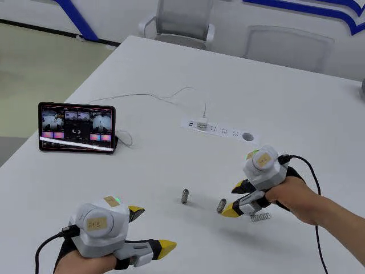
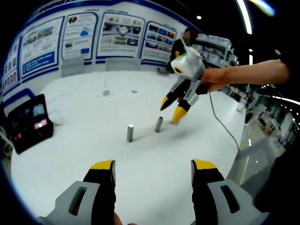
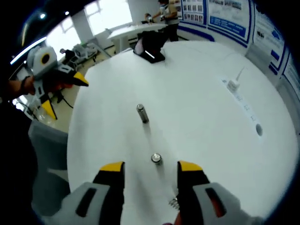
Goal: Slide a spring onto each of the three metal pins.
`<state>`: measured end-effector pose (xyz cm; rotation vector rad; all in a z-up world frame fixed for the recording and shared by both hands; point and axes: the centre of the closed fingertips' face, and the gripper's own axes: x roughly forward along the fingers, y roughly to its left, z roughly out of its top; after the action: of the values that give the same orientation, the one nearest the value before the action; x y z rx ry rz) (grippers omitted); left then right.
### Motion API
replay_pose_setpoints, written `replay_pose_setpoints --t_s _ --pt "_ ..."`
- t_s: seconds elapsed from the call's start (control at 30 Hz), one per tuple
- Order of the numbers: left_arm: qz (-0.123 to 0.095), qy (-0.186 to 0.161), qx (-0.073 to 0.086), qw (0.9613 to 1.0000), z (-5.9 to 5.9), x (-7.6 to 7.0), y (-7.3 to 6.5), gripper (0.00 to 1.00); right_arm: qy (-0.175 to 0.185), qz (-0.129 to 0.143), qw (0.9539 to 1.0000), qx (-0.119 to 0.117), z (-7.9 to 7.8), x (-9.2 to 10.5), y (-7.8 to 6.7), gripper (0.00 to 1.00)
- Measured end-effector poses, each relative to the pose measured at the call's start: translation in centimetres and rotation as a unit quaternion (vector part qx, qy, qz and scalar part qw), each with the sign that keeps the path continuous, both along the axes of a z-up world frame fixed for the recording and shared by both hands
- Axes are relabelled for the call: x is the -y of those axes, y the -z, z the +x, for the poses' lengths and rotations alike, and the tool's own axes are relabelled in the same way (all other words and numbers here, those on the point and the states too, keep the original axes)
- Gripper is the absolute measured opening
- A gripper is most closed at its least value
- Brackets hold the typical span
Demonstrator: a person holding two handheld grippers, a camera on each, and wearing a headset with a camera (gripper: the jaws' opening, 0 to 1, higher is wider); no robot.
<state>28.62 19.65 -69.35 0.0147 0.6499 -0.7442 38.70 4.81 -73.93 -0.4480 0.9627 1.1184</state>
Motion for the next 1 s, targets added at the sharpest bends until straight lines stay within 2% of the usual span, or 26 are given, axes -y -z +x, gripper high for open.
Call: replay_pose_setpoints --t_s 0.23,0.33,0.4,0.5,1.0 --pt "-0.002 0.001 -0.001 1.0000 -0.1 0.3 0.0 0.67 0.065 0.058 0.9961 -0.009 -0.1 0.1 -1.0 0.47" --pt "-0.002 0.001 0.001 1.0000 0.0 0.5 0.0 0.67 0.076 0.080 0.9939 -0.005 -0.4 0.2 -1.5 0.49" --pt "-0.003 0.000 0.002 1.0000 0.0 0.5 -0.1 0.67 0.087 0.100 0.9912 0.005 -0.4 0.1 -2.0 0.49" --pt "-0.005 0.000 0.002 1.0000 0.0 0.6 -0.1 0.67 0.101 0.125 0.9870 0.007 -0.7 0.1 -2.7 0.51" --pt "-0.003 0.004 0.007 1.0000 0.6 0.9 -0.4 0.68 0.125 0.140 0.9819 0.024 -2.4 1.6 -3.1 0.61"
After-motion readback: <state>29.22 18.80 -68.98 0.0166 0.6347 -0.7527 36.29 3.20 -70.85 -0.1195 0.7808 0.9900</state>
